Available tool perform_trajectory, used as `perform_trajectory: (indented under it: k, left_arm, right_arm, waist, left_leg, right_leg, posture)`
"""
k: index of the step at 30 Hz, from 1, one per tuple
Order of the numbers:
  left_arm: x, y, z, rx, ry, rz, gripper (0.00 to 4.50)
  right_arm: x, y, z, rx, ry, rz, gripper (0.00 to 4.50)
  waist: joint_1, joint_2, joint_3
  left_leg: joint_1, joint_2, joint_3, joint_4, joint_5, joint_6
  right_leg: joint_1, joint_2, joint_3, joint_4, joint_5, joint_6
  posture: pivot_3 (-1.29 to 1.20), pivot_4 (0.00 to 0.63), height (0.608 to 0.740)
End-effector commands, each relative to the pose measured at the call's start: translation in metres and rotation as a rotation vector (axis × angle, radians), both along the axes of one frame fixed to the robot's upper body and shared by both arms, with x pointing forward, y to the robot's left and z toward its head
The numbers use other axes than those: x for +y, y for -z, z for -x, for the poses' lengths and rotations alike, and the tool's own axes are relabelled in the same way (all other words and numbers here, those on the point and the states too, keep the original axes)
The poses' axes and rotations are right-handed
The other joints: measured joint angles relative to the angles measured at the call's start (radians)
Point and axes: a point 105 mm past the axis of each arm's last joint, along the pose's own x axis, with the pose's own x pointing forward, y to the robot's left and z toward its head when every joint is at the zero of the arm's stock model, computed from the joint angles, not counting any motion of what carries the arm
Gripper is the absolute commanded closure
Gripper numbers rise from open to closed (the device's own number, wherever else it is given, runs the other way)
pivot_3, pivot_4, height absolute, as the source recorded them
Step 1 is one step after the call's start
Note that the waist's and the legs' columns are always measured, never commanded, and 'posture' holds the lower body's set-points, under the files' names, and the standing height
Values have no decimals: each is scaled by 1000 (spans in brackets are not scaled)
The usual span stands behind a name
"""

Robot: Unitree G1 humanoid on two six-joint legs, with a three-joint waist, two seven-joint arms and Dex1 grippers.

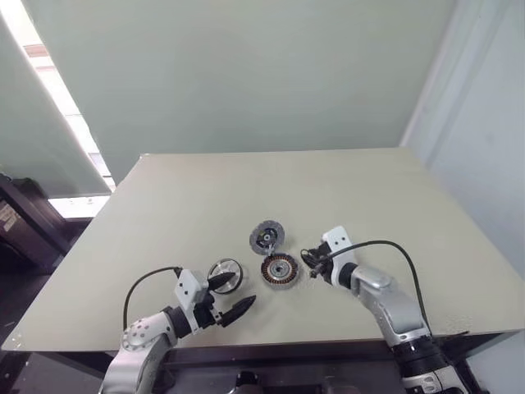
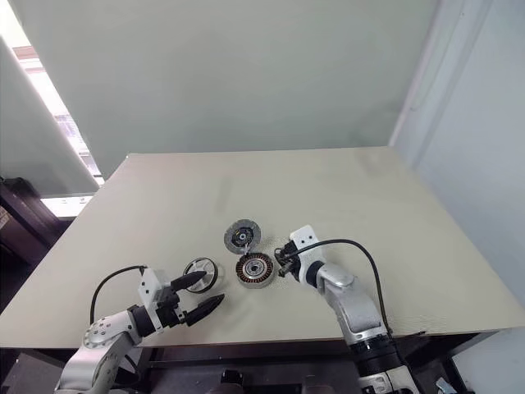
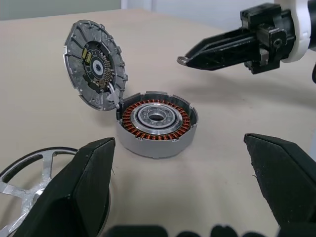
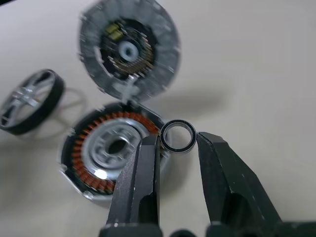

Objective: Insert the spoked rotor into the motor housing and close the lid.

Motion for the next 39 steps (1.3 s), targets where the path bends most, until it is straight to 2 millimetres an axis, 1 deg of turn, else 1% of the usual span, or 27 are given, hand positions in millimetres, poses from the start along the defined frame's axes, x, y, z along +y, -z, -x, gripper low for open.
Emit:
perform_trajectory:
  k: [1, 4, 9, 13, 17, 22, 28, 39]
  left_arm:
    - [5, -10, -5, -58, -13, -7, 0]
    - [8, -10, -6, -69, -22, -15, 0]
    - [12, -10, -7, -83, -39, -26, 0]
    - [13, -9, -6, -88, -47, -30, 0]
    - [12, -12, -6, -96, -51, -29, 0]
    - [12, -13, -6, -99, -55, -32, 0]
    - [14, -12, -5, -100, -56, -38, 0]
    - [13, -11, -5, -100, -50, -41, 0]
  right_arm:
    - [19, -20, -1, -64, -56, -19, 3701]
    - [30, -16, 1, -54, -92, -1, 3701]
    - [42, -5, 5, -28, -146, 33, 3701]
    - [48, 0, 7, -21, -169, 50, 3701]
    - [52, 4, 4, -21, -172, 62, 3701]
    - [54, 8, -1, -22, -162, 72, 3701]
    - [52, 11, -7, -23, -147, 80, 3701]
    - [50, 15, -10, -13, -136, 90, 3701]
  waist:
    - [0, 0, 0]
    - [0, 0, 0]
    - [-1, 0, 0]
    - [-1, 0, 0]
    - [-2, 0, 0]
    - [-2, 0, 0]
    - [-2, 0, 0]
    - [-5, 0, 0]
  left_leg:
    - [0, 0, 0, 0, 0, 0]
    - [0, 0, 0, 0, 0, 0]
    - [0, 0, 0, 0, 0, 0]
    - [0, 0, 0, 0, 0, 0]
    - [0, 0, 0, 0, 0, 0]
    - [0, 0, 0, 0, 0, 0]
    - [0, 0, 0, 0, 0, 0]
    - [0, 0, 0, 0, 0, 0]
  right_leg:
    - [0, 0, 0, 0, 0, 0]
    - [0, 0, 0, 0, 0, 0]
    - [0, 0, 0, 0, 1, 1]
    - [0, 0, 0, 0, 1, 1]
    - [0, 0, 0, 0, 1, 1]
    - [0, 0, 0, 0, 1, 1]
    - [0, 0, 0, 0, 1, 1]
    - [-1, 0, 0, 1, 1, 1]
  posture:
    - [0, 0, 740]
    - [0, 0, 740]
    - [0, 0, 740]
    - [0, 0, 740]
    - [0, 0, 740]
    - [0, 0, 740]
    - [0, 0, 740]
    - [0, 0, 740]
